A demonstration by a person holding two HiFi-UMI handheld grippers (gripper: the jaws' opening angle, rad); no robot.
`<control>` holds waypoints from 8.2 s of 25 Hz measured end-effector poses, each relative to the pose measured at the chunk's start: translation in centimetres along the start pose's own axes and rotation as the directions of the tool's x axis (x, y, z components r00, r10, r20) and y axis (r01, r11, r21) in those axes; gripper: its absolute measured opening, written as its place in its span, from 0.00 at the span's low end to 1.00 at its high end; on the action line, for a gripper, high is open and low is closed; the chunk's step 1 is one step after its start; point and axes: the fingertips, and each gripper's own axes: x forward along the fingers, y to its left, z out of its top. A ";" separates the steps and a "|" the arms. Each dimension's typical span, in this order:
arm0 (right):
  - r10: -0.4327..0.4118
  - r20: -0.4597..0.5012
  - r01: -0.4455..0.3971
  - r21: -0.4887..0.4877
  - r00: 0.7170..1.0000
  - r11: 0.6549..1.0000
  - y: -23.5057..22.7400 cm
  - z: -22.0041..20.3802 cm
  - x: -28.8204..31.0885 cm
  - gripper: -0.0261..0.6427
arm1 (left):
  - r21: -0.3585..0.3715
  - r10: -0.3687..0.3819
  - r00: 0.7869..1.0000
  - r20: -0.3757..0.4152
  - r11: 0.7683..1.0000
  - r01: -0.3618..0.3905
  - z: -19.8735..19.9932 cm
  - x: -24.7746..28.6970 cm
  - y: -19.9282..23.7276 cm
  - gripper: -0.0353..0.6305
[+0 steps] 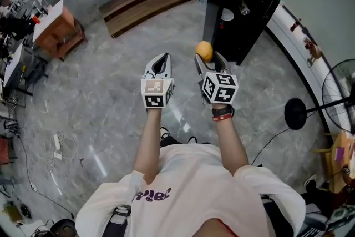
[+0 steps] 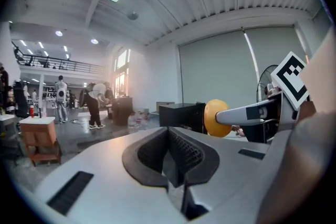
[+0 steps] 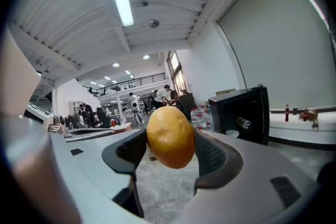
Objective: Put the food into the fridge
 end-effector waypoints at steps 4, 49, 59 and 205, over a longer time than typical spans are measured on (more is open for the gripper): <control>-0.135 0.030 0.133 0.041 0.990 0.990 -6.3 0.9 -4.0 0.49 | 0.027 -0.158 0.987 -0.017 0.987 0.158 0.6 3.7 -7.1 0.08; -0.612 0.043 0.602 0.137 0.790 0.787 -57.6 9.4 -11.0 0.49 | 0.016 -0.681 0.732 0.007 0.732 0.681 6.2 42.5 -51.2 0.08; -0.374 0.005 0.373 0.053 0.927 0.926 -57.4 10.9 0.5 0.49 | -0.068 -0.459 0.888 0.035 0.885 0.461 5.6 47.9 -42.4 0.08; 0.049 -0.280 -0.096 -0.155 0.959 0.983 -61.4 0.3 34.3 0.35 | -0.152 -0.116 0.986 -0.121 0.984 0.097 -6.9 59.6 -21.7 0.08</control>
